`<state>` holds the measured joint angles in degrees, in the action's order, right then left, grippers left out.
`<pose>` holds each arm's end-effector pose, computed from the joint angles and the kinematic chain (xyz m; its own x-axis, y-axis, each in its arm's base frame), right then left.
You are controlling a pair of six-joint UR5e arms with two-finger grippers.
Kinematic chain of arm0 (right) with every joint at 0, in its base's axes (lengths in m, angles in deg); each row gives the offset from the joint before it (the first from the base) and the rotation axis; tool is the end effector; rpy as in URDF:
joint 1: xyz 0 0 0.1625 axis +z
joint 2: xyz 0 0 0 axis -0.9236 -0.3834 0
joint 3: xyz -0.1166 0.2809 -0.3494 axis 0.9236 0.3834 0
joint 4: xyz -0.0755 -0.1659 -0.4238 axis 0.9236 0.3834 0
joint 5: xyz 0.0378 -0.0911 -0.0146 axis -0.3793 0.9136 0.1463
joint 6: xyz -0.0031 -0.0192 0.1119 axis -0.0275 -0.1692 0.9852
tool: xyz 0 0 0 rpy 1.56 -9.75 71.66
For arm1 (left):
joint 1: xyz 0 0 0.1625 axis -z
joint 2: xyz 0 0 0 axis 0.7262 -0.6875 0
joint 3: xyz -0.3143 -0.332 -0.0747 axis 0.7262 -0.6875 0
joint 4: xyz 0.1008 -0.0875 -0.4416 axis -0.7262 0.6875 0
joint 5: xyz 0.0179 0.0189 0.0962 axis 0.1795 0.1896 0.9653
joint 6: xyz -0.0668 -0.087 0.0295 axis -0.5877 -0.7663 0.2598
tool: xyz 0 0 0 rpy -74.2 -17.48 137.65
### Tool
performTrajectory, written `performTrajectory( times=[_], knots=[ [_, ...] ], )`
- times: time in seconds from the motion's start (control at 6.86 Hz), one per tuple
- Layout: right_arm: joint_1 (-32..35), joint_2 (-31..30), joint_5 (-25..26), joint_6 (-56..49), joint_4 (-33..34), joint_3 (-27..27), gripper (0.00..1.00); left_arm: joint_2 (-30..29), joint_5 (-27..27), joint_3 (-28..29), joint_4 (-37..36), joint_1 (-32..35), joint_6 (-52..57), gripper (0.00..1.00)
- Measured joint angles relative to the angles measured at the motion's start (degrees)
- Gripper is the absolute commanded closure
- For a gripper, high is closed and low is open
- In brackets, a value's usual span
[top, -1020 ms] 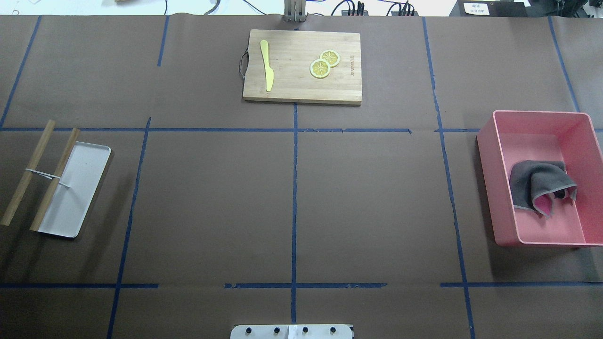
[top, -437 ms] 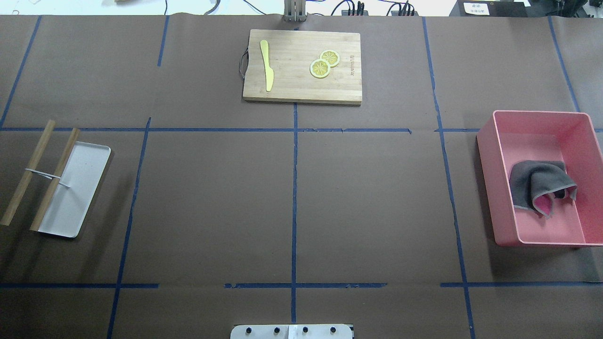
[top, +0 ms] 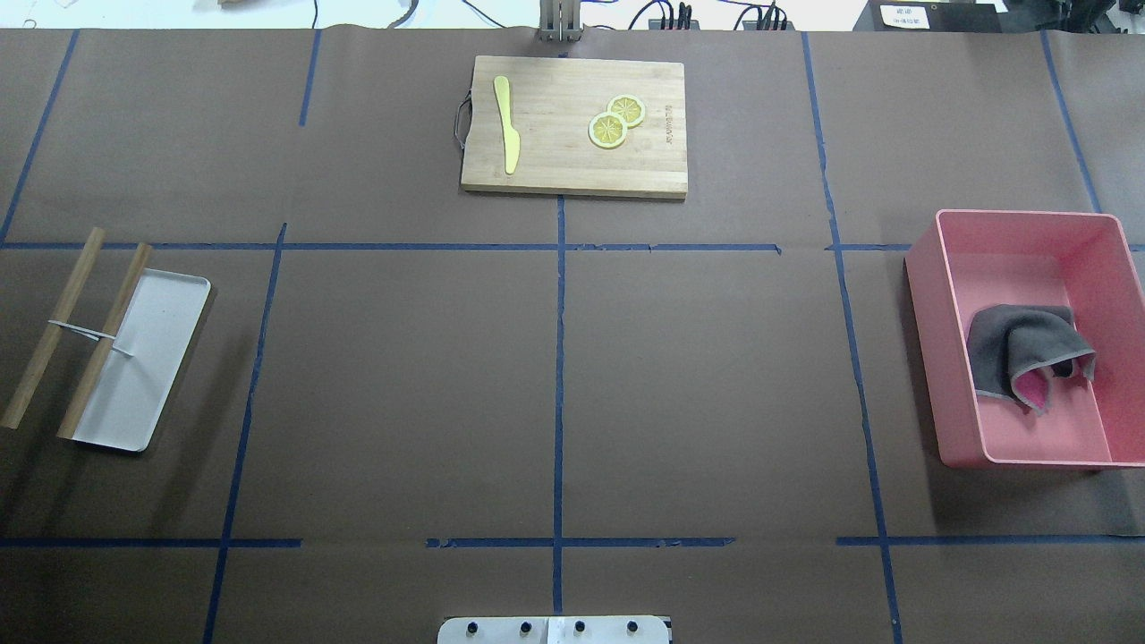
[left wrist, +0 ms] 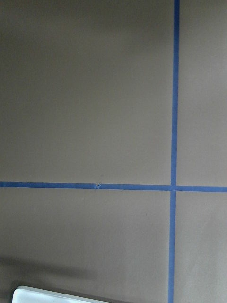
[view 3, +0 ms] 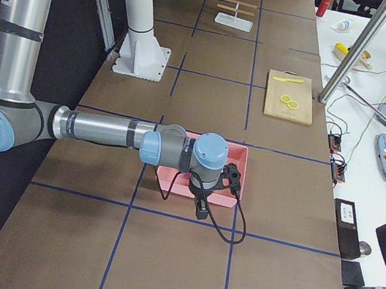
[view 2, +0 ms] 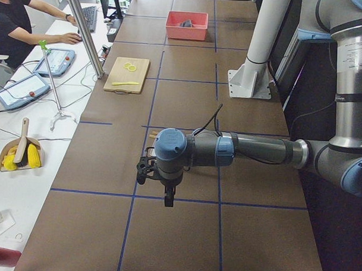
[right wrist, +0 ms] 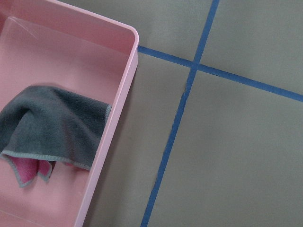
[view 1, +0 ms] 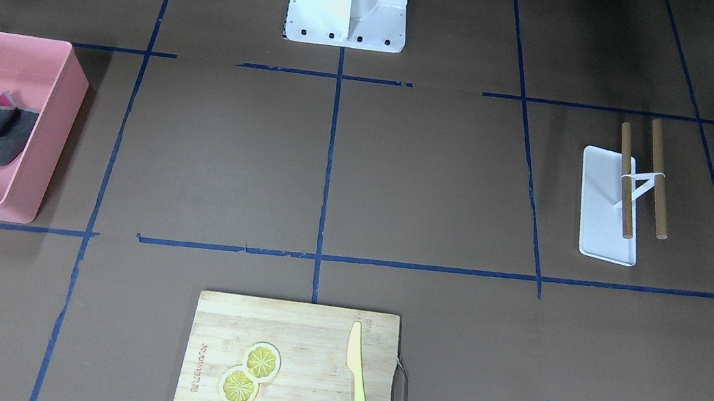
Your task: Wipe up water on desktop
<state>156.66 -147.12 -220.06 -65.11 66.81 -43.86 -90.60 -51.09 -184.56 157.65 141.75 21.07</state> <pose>0.0461 -0.4777 0.6746 0.6745 -0.2944 0.6770 0.2012 0.9556 0.2151 -0.0945 -0.4605 0.6697 0.7025 -0.0106 -0.7116 0.0352 0.9992 0.0199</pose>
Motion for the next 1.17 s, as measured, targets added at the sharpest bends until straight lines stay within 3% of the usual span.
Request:
performTrajectory(
  times=[1.17],
  knots=[
    [-0.1,0.0,1.4,0.4,-0.2,-0.4,0.00,-0.2,0.3,-0.1,0.4,-0.2,0.2,0.00]
  ],
)
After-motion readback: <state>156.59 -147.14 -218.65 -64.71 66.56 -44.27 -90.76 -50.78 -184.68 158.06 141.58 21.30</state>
